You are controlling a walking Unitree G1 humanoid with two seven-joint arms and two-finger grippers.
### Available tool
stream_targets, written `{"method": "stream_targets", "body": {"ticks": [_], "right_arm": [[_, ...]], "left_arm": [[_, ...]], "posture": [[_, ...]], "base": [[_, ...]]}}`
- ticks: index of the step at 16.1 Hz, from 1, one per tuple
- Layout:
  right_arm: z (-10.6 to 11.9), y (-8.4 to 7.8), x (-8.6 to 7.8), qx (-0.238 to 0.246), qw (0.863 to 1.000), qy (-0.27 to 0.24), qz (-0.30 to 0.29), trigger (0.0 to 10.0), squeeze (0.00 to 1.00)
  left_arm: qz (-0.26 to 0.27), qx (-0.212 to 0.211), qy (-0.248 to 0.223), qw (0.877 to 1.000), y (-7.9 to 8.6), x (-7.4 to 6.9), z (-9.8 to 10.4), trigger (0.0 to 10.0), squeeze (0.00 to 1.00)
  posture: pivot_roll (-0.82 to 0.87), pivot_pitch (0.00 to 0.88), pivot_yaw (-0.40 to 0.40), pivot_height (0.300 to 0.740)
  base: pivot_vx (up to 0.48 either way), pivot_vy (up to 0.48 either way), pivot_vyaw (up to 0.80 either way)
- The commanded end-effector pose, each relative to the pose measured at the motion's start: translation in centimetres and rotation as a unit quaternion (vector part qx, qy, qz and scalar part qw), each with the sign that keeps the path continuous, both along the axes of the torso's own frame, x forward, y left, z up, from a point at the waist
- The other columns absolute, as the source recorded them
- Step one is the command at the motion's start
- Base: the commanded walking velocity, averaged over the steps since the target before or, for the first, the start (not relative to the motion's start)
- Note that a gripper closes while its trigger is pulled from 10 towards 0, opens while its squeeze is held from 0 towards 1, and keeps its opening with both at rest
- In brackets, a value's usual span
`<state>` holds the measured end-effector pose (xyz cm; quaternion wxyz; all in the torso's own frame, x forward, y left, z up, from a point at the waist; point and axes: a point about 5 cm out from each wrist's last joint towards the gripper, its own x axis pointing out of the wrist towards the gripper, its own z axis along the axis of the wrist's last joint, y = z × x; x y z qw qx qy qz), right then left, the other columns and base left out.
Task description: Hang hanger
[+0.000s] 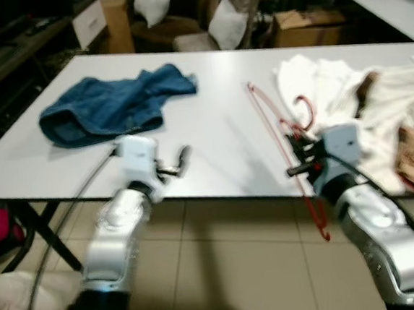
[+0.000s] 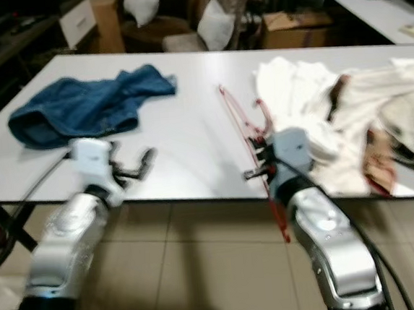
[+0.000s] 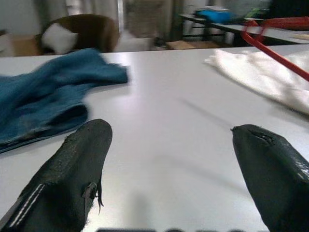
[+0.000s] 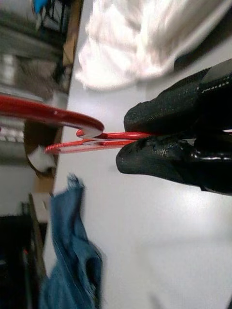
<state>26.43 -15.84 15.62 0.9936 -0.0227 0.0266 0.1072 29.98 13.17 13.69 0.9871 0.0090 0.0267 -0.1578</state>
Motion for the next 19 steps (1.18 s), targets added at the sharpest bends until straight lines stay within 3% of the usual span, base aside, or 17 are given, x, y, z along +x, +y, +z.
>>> {"method": "stream_targets", "body": {"ticks": [1,6,9,11,12,15,16,17,19], "right_arm": [[0.5,0.6,0.5,0.002,1.000,-0.008,-0.001,10.0,0.00],[0.1,-0.3,0.5,0.012,1.000,0.002,-0.018,10.0,0.00],[0.3,0.3,0.7,0.020,1.000,0.005,-0.014,10.0,0.00],[0.0,-0.1,0.3,0.013,1.000,0.009,-0.018,10.0,0.00],[0.1,-0.6,0.4,0.015,0.999,0.007,-0.031,10.0,0.00],[0.4,-0.5,0.7,0.007,0.999,0.006,-0.034,10.0,0.00],[0.5,-0.2,0.4,0.007,1.000,0.008,-0.020,10.0,0.00],[0.2,-0.2,0.1,0.003,1.000,0.012,-0.010,10.0,0.00],[-0.5,-0.7,0.1,0.026,0.999,0.027,-0.021,10.0,0.00]], "left_arm": [[0.018,0.010,-0.002,1.000,1.1,0.3,0.3,10.0,0.95],[0.014,0.012,0.000,1.000,0.8,0.2,0.1,10.0,0.95],[0.017,0.010,0.001,1.000,1.1,0.6,0.3,10.0,0.93],[0.027,0.013,0.018,0.999,1.5,0.5,-0.3,10.0,0.77],[0.013,0.018,0.013,1.000,1.3,0.5,-0.1,10.0,0.63],[0.012,0.018,0.013,1.000,1.5,0.8,0.0,10.0,0.56],[0.014,0.010,0.016,1.000,1.6,0.5,-0.1,10.0,0.24],[0.015,0.011,0.018,1.000,1.5,0.3,-0.3,10.0,0.00],[0.015,0.016,0.016,1.000,1.4,0.3,-0.5,10.0,0.00]], "posture": [[-0.10,0.000,0.014,0.740],[-0.08,0.000,0.024,0.740],[-0.09,0.000,0.020,0.740],[-0.09,0.000,0.029,0.740],[-0.09,0.000,0.039,0.740],[-0.09,0.000,0.024,0.740],[-0.09,0.000,0.025,0.740],[-0.09,0.000,0.023,0.740],[-0.09,0.000,0.026,0.740]], "base": [[0.000,-0.319,0.00],[0.000,-0.314,0.00],[0.000,-0.204,-0.80],[0.000,0.000,-0.80],[0.000,0.000,-0.80],[0.000,0.000,-0.80],[0.000,0.000,-0.80],[0.000,0.000,-0.80],[0.000,0.000,0.00]]}}
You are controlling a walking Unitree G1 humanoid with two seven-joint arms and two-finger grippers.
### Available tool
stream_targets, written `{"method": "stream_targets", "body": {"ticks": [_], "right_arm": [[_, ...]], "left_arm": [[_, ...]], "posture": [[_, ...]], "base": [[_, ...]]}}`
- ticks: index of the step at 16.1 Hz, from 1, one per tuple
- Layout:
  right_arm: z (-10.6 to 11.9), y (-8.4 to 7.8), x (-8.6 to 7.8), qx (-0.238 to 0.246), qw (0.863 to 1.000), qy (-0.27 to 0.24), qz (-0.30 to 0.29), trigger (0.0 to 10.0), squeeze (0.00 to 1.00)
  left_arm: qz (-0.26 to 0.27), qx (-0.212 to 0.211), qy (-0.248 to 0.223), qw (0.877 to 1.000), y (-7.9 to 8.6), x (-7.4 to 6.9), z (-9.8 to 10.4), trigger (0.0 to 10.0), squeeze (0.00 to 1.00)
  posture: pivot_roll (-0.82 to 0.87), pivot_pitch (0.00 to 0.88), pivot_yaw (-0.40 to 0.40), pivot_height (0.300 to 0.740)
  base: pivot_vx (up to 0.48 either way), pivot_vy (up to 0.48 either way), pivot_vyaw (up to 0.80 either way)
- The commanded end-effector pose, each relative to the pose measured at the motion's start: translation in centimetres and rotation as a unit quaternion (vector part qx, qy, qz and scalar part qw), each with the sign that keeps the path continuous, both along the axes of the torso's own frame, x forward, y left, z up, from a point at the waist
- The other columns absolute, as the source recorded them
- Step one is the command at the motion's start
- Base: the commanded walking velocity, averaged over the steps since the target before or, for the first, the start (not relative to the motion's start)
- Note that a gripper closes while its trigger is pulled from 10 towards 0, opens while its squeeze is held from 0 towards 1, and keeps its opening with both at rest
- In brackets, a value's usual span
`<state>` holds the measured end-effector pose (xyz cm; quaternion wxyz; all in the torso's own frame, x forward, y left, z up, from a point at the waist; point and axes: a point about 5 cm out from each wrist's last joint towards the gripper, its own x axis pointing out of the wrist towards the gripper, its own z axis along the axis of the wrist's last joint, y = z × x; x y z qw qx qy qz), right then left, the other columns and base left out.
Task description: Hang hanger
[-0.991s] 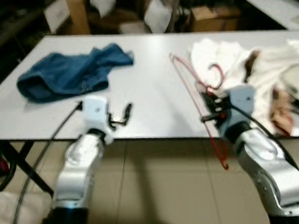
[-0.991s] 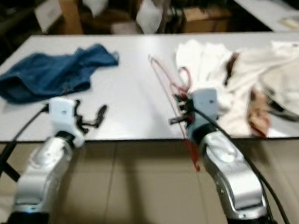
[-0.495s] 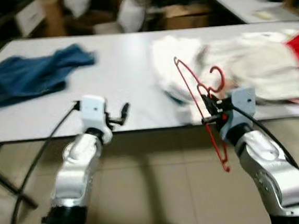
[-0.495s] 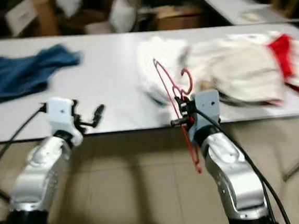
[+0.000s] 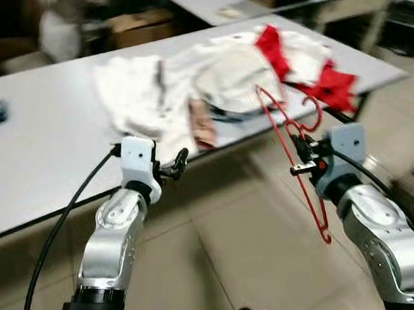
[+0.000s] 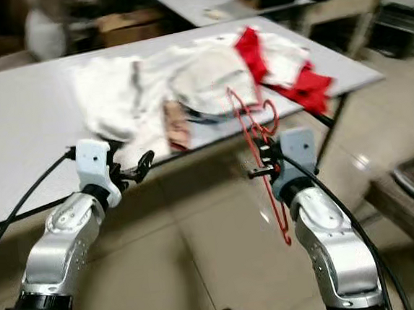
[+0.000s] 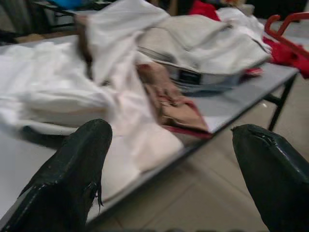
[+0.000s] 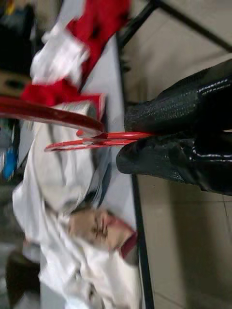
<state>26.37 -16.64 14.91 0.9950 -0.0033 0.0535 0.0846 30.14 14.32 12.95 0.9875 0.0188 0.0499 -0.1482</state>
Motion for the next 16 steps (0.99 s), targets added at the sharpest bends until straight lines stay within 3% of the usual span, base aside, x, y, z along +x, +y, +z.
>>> {"method": "stream_targets", "body": {"ticks": [1,4,9,11,16], "right_arm": [[0.2,0.3,0.2,0.001,1.000,-0.003,0.013,10.0,0.00],[-0.1,1.2,-0.4,-0.005,0.999,0.006,0.049,10.0,0.00],[-0.1,0.7,-0.2,0.035,0.999,0.000,0.022,10.0,0.00],[-0.4,0.3,-0.5,-0.003,0.999,-0.003,0.041,10.0,0.00],[0.5,0.9,0.2,0.014,0.998,-0.022,0.053,10.0,0.00]], "left_arm": [[0.013,0.005,-0.008,1.000,0.5,0.3,0.4,10.0,0.00],[0.035,-0.010,0.000,0.999,1.5,0.1,0.2,10.0,0.00],[0.018,-0.012,-0.008,1.000,1.2,0.5,0.6,10.0,0.00],[0.027,-0.014,-0.001,1.000,1.3,0.2,0.0,10.0,0.00],[0.035,-0.023,-0.010,0.999,1.8,0.5,0.7,10.0,0.00]], "posture": [[-0.10,0.000,0.016,0.740],[-0.10,0.000,0.023,0.740],[-0.10,0.000,0.015,0.740],[-0.10,0.000,0.020,0.740],[-0.10,0.000,0.012,0.740]], "base": [[0.000,0.000,0.00],[0.000,0.000,0.00],[0.000,0.000,0.00],[0.261,0.000,0.00],[0.305,0.000,0.00]]}}
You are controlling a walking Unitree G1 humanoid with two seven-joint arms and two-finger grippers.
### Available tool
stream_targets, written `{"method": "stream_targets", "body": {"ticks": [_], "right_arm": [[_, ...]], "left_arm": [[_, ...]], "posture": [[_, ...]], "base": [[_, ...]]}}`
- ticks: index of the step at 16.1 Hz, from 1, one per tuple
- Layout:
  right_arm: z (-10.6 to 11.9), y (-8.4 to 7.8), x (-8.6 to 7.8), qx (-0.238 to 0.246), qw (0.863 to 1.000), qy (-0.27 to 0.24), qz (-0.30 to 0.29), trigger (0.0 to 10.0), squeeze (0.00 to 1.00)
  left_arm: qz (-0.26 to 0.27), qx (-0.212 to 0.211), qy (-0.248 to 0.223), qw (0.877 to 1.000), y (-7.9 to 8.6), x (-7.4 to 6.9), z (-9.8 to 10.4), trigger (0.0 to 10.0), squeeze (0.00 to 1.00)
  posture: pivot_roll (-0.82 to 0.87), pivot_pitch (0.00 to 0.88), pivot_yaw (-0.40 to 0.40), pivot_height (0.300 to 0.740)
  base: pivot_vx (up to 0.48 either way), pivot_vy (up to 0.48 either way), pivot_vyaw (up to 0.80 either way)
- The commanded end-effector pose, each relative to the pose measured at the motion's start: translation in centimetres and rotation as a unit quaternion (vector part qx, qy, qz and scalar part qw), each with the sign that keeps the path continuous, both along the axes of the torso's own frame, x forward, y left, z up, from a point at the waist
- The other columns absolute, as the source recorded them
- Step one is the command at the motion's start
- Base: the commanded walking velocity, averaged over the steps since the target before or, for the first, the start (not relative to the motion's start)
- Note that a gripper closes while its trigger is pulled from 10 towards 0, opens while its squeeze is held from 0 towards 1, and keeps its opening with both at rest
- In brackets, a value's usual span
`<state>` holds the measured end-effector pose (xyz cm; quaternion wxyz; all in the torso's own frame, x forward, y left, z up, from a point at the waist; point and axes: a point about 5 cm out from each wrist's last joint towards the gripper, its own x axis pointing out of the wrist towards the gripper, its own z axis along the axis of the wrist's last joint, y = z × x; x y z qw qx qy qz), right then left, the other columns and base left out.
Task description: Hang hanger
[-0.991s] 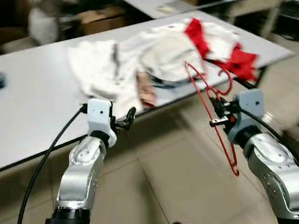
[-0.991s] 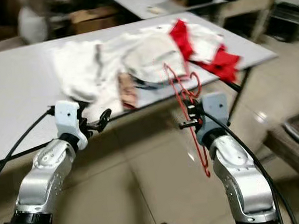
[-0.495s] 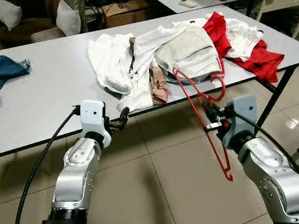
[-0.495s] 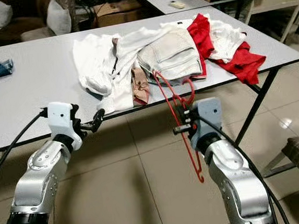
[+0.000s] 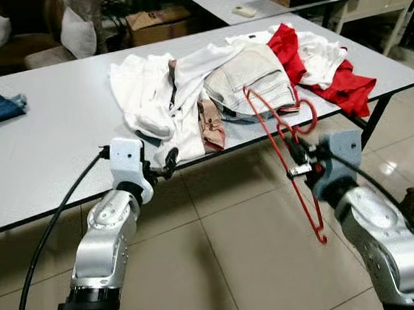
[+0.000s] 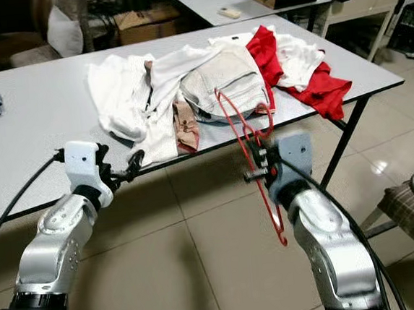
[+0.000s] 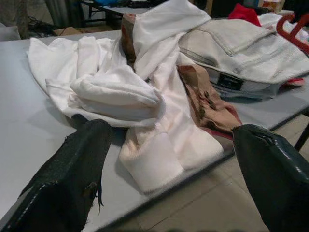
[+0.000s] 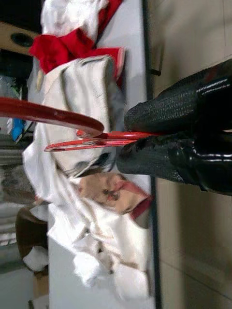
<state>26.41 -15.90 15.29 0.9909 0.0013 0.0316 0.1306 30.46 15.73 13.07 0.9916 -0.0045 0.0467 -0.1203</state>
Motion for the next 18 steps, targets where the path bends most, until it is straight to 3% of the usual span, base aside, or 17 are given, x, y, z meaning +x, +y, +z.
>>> {"method": "stream_targets", "body": {"ticks": [1,3,6,7,11,15,18], "right_arm": [[0.0,0.2,-0.1,-0.002,1.000,-0.003,0.016,10.0,0.00],[-0.2,0.0,-0.1,0.002,1.000,0.000,0.005,10.0,0.00],[0.1,0.6,0.4,0.012,1.000,-0.004,-0.001,10.0,0.00],[0.1,0.9,0.1,0.005,1.000,-0.007,0.024,10.0,0.00],[0.0,0.4,0.3,0.006,1.000,-0.010,0.007,10.0,0.00],[0.0,0.4,0.0,-0.008,1.000,-0.011,0.014,10.0,0.00],[0.0,0.1,0.4,-0.054,0.998,-0.015,0.011,10.0,0.00]], "left_arm": [[0.010,-0.004,-0.004,1.000,0.5,0.0,0.2,10.0,0.00],[-0.003,-0.001,0.002,1.000,0.1,-0.2,-0.3,10.0,0.00],[0.000,0.000,-0.010,1.000,0.4,0.5,0.6,10.0,0.00],[0.012,-0.003,-0.005,1.000,0.8,0.3,0.3,10.0,0.00],[-0.008,-0.002,-0.003,1.000,0.1,0.4,0.3,10.0,0.00],[-0.003,-0.006,0.003,1.000,0.2,0.3,-0.1,10.0,0.00],[-0.006,-0.007,-0.003,1.000,0.0,0.6,0.2,10.0,0.00]], "posture": [[-0.10,0.000,0.016,0.740],[-0.10,0.000,0.024,0.740],[-0.10,0.000,0.011,0.740],[-0.10,0.000,0.019,0.740],[-0.11,0.000,0.026,0.740],[-0.12,0.000,0.031,0.740],[-0.11,0.000,0.024,0.740]], "base": [[0.334,0.000,0.00],[0.337,0.000,0.00],[0.337,0.000,0.00],[0.337,0.000,0.00],[0.338,0.000,0.00],[0.337,0.000,0.00],[0.339,0.000,0.00]]}}
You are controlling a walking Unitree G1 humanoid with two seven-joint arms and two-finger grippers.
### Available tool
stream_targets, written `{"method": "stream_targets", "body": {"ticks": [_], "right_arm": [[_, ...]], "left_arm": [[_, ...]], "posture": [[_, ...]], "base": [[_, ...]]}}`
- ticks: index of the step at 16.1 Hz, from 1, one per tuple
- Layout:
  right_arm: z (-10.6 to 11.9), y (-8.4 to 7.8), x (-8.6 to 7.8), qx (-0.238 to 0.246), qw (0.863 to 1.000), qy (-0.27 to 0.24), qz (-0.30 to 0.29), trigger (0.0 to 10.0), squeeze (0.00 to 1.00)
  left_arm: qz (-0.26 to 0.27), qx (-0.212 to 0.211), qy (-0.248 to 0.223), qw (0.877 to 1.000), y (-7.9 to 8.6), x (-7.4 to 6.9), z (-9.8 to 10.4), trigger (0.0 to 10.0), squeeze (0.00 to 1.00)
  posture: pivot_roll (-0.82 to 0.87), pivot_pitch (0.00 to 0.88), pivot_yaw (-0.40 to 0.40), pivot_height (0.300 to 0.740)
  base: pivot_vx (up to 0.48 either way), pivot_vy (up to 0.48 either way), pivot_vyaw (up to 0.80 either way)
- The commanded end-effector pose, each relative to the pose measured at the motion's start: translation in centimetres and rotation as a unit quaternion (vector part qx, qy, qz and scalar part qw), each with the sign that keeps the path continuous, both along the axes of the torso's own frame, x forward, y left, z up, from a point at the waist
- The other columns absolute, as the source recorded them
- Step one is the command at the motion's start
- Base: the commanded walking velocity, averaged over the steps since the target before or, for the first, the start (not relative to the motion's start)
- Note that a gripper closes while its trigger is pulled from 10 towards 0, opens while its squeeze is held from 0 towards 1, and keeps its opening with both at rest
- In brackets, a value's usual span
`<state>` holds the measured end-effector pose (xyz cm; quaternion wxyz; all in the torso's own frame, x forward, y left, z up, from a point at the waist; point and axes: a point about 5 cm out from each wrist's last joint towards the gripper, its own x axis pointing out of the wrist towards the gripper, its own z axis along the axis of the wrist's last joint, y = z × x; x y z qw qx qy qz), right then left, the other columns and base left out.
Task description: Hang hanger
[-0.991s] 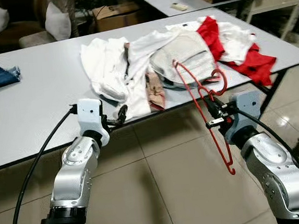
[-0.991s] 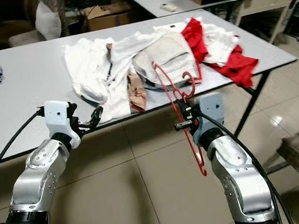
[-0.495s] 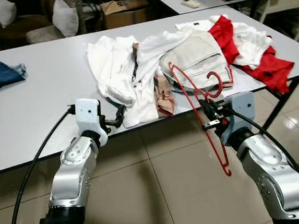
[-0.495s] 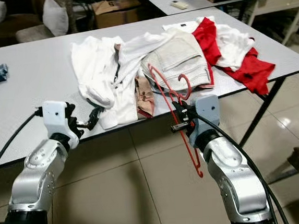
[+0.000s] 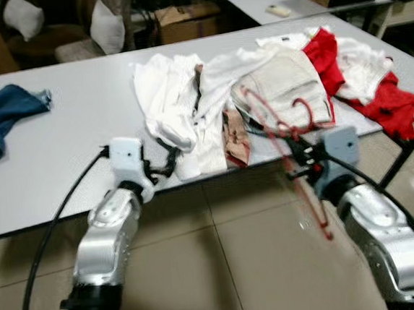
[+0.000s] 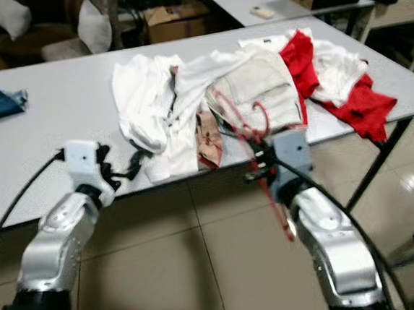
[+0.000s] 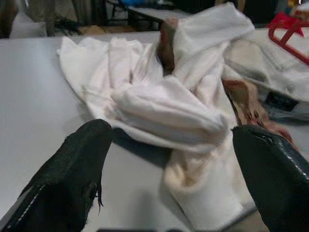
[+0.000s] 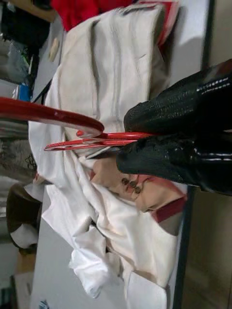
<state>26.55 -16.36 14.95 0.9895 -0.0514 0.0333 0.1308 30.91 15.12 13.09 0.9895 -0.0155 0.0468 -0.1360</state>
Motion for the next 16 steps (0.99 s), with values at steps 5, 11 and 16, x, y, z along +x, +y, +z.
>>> {"method": "stream_targets", "body": {"ticks": [5,11,16], "right_arm": [[0.1,0.4,0.6,0.014,1.000,-0.005,0.007,10.0,0.00],[0.5,1.1,0.8,0.014,0.999,-0.013,0.041,10.0,0.00],[0.2,0.7,0.2,0.017,0.999,-0.005,0.041,10.0,0.00]], "left_arm": [[0.015,0.006,0.000,1.000,1.0,0.0,0.0,10.0,0.00],[0.011,-0.003,-0.004,1.000,0.7,0.4,0.2,10.0,0.00],[0.011,-0.002,0.034,0.999,0.5,0.1,-1.3,10.0,0.00]], "posture": [[-0.10,0.000,0.019,0.740],[-0.10,0.000,0.025,0.740],[-0.11,0.000,0.044,0.740]], "base": [[0.344,0.000,0.20],[0.341,0.000,0.00],[0.259,0.000,0.00]]}}
